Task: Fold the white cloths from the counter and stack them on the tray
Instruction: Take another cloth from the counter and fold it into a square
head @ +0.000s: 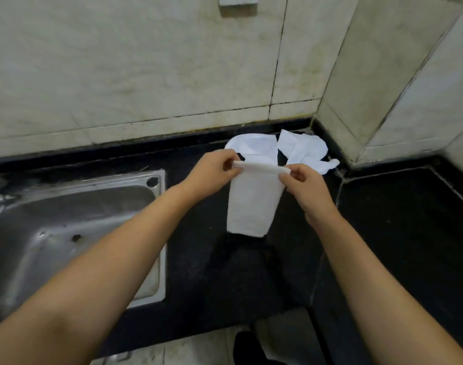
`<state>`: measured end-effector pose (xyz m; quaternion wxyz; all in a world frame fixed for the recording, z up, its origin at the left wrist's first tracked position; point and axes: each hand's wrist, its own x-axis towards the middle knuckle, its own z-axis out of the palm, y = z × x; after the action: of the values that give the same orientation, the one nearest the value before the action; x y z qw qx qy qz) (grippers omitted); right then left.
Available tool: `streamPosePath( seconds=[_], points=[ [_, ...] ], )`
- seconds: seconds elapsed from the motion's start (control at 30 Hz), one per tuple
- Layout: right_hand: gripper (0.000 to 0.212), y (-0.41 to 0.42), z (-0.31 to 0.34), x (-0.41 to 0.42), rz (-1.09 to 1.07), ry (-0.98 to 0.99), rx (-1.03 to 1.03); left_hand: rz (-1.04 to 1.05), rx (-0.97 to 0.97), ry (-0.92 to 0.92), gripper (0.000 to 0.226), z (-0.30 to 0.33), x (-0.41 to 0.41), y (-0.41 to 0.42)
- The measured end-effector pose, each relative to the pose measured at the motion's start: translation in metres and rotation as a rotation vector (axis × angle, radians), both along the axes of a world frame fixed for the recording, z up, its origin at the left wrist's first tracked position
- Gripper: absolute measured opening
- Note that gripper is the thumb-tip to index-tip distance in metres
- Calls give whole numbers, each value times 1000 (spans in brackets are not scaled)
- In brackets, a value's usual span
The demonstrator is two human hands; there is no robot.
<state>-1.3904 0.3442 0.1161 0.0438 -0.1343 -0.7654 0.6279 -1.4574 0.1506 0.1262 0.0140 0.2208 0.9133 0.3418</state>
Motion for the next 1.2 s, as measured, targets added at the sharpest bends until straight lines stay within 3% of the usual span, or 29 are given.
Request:
streamPosePath(
  seconds=[0.1,0.2,0.4,0.57,0.83,1.07,1.2],
  points=[
    [9,-5,14,11,26,112,41,7,152,5,4,11,13,-8],
    [10,-5,-1,34,98,103,135,-33,179,-95,6,-13,37,-19],
    [11,-6,-84,104,334,-236,334,-149,-26,-411,7,-110,108,-38],
    [13,-4,-113,127,489,-394,299,-181,-98,-641,9,-138,133,-44],
    [16,-3,-103,45,243,-315,233,47,-16,-584,8,-122,64,-29],
    [16,-7,-127,-7,195,-412,404,191,-153,-546,11,-138,23,-3],
    [14,-10,-138,-8,190,-447,554,206,-268,-413,17,-151,23,0]
  ],
)
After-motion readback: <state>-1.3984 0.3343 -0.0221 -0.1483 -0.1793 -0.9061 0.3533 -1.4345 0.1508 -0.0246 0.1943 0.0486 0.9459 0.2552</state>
